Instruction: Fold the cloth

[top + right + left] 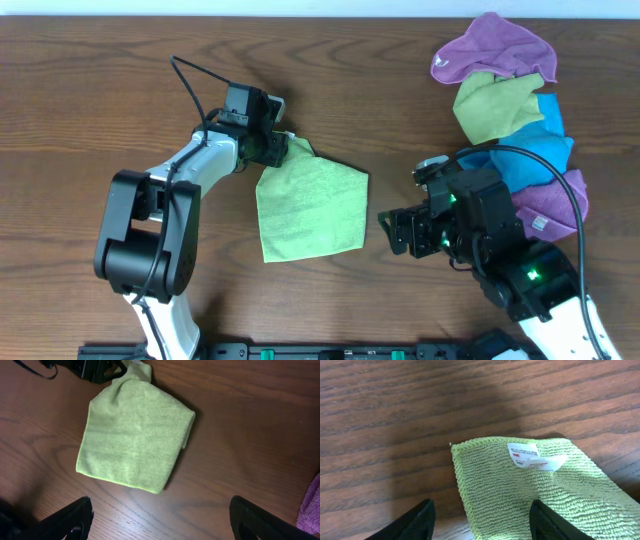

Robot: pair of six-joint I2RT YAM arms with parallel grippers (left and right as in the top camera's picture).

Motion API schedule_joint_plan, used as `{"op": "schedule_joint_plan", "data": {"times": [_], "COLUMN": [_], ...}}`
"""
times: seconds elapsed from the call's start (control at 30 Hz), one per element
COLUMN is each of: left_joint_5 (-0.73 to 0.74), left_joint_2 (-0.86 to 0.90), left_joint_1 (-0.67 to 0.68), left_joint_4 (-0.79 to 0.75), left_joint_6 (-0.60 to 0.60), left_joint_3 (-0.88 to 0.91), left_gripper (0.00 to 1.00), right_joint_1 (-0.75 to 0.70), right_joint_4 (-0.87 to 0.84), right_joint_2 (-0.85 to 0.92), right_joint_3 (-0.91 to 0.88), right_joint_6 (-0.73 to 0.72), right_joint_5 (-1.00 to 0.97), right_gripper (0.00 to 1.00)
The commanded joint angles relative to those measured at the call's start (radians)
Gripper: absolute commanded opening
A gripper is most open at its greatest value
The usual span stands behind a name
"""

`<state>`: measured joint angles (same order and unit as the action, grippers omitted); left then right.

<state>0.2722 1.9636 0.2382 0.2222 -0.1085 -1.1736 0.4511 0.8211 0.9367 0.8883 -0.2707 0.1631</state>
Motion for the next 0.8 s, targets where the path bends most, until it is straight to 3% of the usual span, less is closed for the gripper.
{"op": "schedule_joint_plan", "data": {"times": [0.0,0.53,0.6,0.73,0.77], "left_joint_5": [0.018,0.088,0.088,0.089,0.089], "left_joint_2": [0.011,0.072,0.073,0.072,0.072], "left_joint_1": [-0.003,-0.004,-0.004,-0.004,-0.004], "left_joint_4": [-0.009,-0.023,-0.025,-0.025,-0.023], "left_joint_6": [0.005,0.042,0.045,0.097,0.111], "left_joint_3": [-0.021,-0.021,-0.021,-0.029,-0.039], "left_gripper": [0.61,0.53,0.43,0.06,0.06], "right_joint_1": [-0.011,-0.011,-0.011,-0.011,-0.011], "right_joint_4": [-0.003,-0.014,-0.014,-0.015,-0.016], "right_joint_2": [0.000,0.000,0.000,0.000,0.001], "right_joint_3": [0.000,0.000,0.000,0.000,0.000], "right_joint_6": [-0.014,-0.014,-0.014,-0.014,-0.014], "right_joint_5": [-0.006,-0.006,-0.006,-0.006,-0.006], "right_gripper": [0.88,0.87,0.87,0.86,0.86]}}
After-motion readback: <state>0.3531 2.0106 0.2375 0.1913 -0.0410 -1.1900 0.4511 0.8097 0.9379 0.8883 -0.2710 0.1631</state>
